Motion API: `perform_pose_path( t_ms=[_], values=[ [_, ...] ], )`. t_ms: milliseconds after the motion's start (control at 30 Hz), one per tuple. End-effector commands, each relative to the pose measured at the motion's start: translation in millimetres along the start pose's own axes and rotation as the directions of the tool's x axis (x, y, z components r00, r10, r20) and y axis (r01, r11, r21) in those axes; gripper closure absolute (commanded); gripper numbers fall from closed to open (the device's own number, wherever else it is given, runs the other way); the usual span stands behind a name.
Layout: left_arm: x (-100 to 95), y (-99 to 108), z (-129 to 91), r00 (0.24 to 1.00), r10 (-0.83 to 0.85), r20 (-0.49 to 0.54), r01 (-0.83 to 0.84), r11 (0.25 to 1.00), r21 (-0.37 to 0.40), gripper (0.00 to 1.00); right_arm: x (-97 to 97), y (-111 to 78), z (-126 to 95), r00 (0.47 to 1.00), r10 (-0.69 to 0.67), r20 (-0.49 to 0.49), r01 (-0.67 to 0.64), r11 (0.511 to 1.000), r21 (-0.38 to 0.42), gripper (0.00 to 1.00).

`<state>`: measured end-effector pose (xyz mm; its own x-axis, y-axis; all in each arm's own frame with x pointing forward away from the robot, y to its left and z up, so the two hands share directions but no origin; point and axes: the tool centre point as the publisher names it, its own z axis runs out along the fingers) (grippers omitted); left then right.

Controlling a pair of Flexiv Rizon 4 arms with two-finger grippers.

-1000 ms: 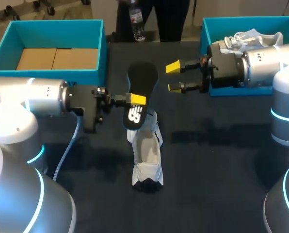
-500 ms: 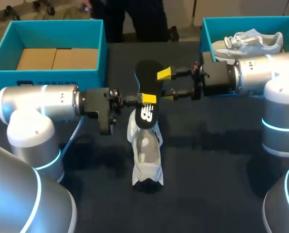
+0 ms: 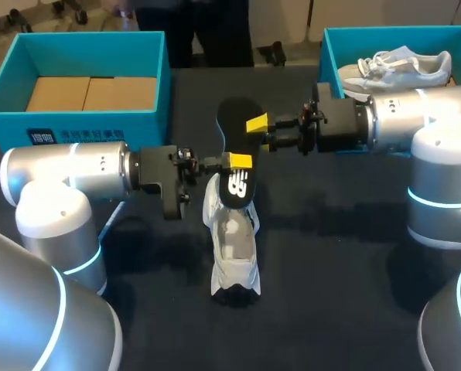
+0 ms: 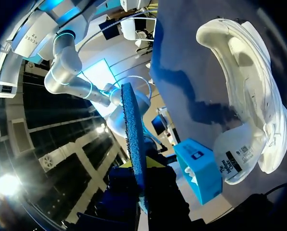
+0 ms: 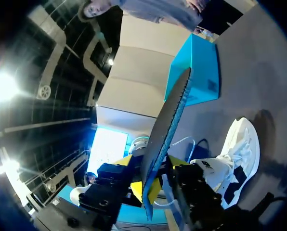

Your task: Take the shoe out of the shoebox, open the shoe tongue, remove and reinsert the insole, then place the shoe into the shoebox

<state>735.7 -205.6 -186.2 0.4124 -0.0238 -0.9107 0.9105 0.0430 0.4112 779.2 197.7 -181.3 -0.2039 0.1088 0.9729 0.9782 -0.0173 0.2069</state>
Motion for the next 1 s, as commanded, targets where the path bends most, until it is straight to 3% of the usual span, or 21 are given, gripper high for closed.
perform_pose_path(
  t_ms=[33,200,867,1000],
  values=[
    [0.5,-0.1,2.6,1.0,0.005,0.002,-0.005,1.0,-0.006,1.0,-3.7,3.3,5.6,1.0,0.006,-0.003,-0.006,1.0,0.004,0.67],
    [0.7,1.0,2.9,1.0,0.012,0.002,-0.012,1.0,-0.01,1.0,-5.5,4.5,6.4,1.0,0.011,-0.007,-0.011,1.0,0.008,0.76],
    [5.2,4.6,1.8,0.998,0.052,-0.029,-0.053,0.999,-0.007,1.0,-7.0,6.9,5.8,0.998,0.064,-0.015,-0.064,0.998,0.003,0.8],
    [5.9,3.6,2.7,0.998,0.064,-0.03,-0.064,0.998,-0.001,1.0,-6.0,5.7,5.3,0.996,0.093,-0.015,-0.093,0.996,0.001,0.92]
  ],
)
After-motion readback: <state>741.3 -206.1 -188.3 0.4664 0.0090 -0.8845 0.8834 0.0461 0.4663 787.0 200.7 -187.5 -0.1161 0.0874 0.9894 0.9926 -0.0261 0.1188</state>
